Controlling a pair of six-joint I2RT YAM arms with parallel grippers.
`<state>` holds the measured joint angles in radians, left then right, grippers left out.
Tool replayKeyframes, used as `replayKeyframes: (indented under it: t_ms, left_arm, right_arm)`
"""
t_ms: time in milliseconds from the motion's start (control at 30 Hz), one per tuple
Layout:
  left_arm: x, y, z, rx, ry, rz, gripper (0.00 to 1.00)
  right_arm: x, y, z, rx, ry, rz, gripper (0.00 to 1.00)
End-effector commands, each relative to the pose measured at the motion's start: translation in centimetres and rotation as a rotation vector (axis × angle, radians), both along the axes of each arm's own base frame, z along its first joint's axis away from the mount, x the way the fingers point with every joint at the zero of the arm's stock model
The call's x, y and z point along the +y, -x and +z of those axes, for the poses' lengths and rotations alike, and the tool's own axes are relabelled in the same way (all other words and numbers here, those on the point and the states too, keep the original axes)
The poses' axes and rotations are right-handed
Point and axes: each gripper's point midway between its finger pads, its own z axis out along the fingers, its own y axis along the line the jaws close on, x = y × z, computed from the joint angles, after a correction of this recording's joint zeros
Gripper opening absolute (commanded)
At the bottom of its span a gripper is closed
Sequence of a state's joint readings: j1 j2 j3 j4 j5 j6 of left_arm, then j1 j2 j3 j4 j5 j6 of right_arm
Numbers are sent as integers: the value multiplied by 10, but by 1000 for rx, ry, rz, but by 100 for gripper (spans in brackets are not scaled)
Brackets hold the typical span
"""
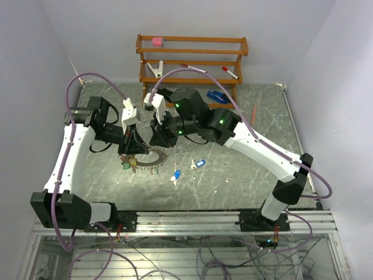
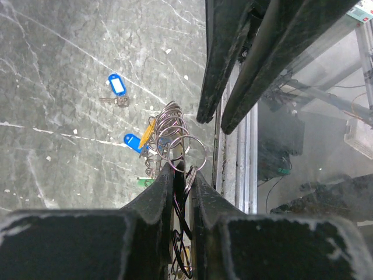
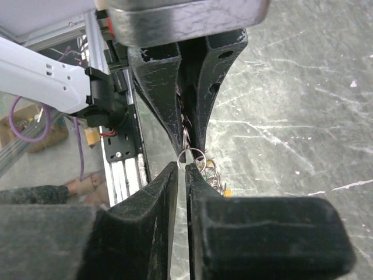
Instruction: Put the keys on the keyring
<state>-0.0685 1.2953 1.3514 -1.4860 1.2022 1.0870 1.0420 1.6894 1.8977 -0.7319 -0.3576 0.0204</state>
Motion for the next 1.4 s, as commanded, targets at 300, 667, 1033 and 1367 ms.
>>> replayKeyframes:
  t_ms: [300,667,1033,1367]
  left_arm:
    - [-12,11,32,-60,121,-37,7]
    - [-18,19,61,-71,210,-46,7]
    - [-21,28,73,-59,269,-49,7]
    - [-26,34,92,-29,378,-89,7]
  right_arm:
    - [-10,11,-4,-26,-66,20,45]
    - [-9,11,-22,-78,-88,57,50]
    - [-12,-5,-27,-140,-127,17,28]
    - [-14,-12,-25,-159,-172,11,30]
